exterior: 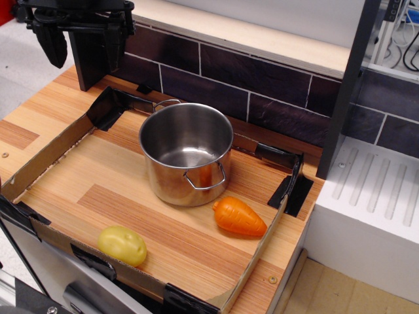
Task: Topple metal pot
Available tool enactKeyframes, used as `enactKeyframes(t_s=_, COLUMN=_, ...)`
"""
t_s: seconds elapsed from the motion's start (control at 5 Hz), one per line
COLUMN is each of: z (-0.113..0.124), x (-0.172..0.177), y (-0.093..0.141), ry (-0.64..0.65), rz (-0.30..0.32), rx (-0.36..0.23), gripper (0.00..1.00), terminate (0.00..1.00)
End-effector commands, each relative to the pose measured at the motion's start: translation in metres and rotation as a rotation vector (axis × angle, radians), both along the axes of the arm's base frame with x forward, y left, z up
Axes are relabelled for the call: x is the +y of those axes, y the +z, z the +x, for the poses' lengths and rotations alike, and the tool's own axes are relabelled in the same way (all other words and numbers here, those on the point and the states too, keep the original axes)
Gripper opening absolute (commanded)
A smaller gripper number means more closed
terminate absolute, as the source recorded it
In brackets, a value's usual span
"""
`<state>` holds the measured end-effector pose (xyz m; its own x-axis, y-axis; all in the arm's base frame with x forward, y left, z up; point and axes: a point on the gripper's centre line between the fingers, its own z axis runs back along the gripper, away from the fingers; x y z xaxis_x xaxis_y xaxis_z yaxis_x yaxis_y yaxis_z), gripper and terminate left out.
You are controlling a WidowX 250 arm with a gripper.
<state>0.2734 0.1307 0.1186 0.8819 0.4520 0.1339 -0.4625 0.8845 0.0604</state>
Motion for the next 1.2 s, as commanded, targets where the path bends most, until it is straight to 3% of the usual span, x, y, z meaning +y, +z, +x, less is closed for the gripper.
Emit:
enactKeyframes(t_s=0.0, z=0.000, x=0.000, y=0.000, ry=0.000, rz=0.000, rx=0.000, gripper=1.00, terminate=0.00)
enactKeyframes(t_s=0.2, z=0.007, x=-0.013, y=-0.003, ry=-0.064, rz=0.006, rx=-0.005, gripper=1.00, terminate=0.00)
enactKeyframes(t_s=0.4, z=0.012, x=-0.033, y=0.000, ry=-0.302, rz=0.057, rx=-0.017, gripper=1.00, terminate=0.00)
enactKeyframes(t_s=0.8, z=0.001, x=-0.065, y=-0.004, ry=-0.801, rz=-0.040, rx=0.018, gripper=1.00, terminate=0.00)
enactKeyframes(t_s=1.0, z=-0.001, x=-0.069, y=-0.014, ry=-0.867, rz=-0.024, rx=0.002, gripper=1.00, terminate=0.00)
